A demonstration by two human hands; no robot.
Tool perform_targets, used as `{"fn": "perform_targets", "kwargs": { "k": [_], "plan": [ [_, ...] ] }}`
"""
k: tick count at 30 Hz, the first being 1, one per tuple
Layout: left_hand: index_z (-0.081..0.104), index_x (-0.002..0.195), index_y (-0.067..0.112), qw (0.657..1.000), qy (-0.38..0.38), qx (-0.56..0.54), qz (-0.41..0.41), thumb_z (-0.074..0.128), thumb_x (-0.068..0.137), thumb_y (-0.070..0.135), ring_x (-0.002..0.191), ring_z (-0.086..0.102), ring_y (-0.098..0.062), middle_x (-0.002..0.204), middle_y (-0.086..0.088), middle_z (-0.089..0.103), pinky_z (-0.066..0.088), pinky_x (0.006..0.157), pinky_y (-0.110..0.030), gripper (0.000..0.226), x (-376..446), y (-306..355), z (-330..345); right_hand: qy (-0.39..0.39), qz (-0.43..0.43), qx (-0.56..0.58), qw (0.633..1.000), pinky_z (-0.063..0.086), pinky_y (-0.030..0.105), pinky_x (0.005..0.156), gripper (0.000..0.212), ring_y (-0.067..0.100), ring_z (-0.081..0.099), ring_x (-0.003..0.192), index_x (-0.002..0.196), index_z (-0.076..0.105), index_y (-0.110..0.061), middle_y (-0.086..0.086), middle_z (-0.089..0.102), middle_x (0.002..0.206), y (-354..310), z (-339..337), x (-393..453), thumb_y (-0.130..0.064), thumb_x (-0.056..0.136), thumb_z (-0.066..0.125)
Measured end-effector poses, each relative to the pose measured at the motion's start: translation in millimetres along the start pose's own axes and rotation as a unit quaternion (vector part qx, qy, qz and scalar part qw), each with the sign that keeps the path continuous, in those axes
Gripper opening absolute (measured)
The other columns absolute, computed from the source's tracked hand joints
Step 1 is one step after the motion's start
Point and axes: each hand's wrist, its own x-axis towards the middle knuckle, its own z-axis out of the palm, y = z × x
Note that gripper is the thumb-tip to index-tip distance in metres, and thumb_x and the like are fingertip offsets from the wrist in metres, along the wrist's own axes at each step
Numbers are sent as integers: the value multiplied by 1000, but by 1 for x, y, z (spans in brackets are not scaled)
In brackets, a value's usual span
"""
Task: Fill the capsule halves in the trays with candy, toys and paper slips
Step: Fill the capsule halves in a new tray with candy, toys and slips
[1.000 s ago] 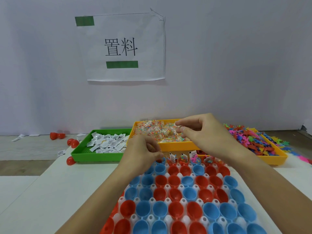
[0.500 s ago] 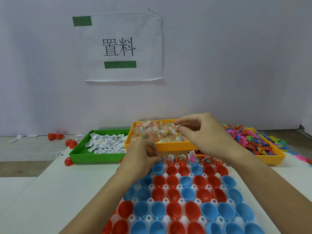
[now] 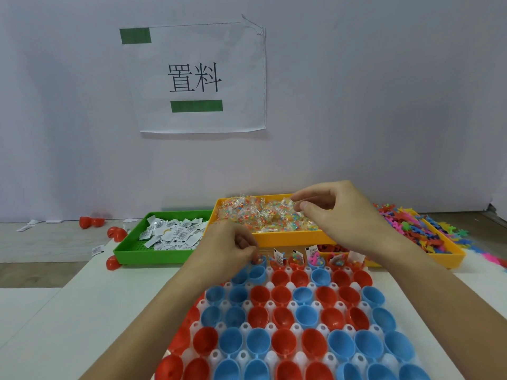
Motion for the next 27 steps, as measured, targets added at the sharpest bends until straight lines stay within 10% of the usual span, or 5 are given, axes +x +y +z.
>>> {"fn": "perform_targets", "kwargs": {
  "k": [10,16,21,27],
  "plan": [
    [66,70,17,971,207,-36,-110,48,81,-5,56,53,-19,66,-8,67,37,50,-23,31,9,-41,-41,15,-1,1,1000,47,5,72,18,-4,66,94,110,73,-28,-14,74,101,2,-3,1,-22,98,60],
    [73,102,14,980,83,93,-156,44,92,5,55,53,-8,113,-6,68,38,51,-21,32,8,-75,-31,11,2,-4,1000,48,8,77,18,-4,66,96,110,73,-28,-14,74,101,5,-1,1,-21,98,60],
    [75,101,18,978,20,149,-148,44,94,15,78,58,-22,83,-3,65,49,75,-32,32,8,-73,-24,11,1,-6,1000,49,11,78,18,-3,66,95,109,72,-29,-14,74,101,6,1,2,-21,98,60],
    [62,65,12,976,31,150,-156,45,93,12,66,54,-24,66,-5,61,43,62,-31,33,6,-70,-24,11,1,-12,1000,50,14,78,18,-1,66,96,112,71,-31,-13,74,101,7,1,2,-24,98,61]
  ]
}}
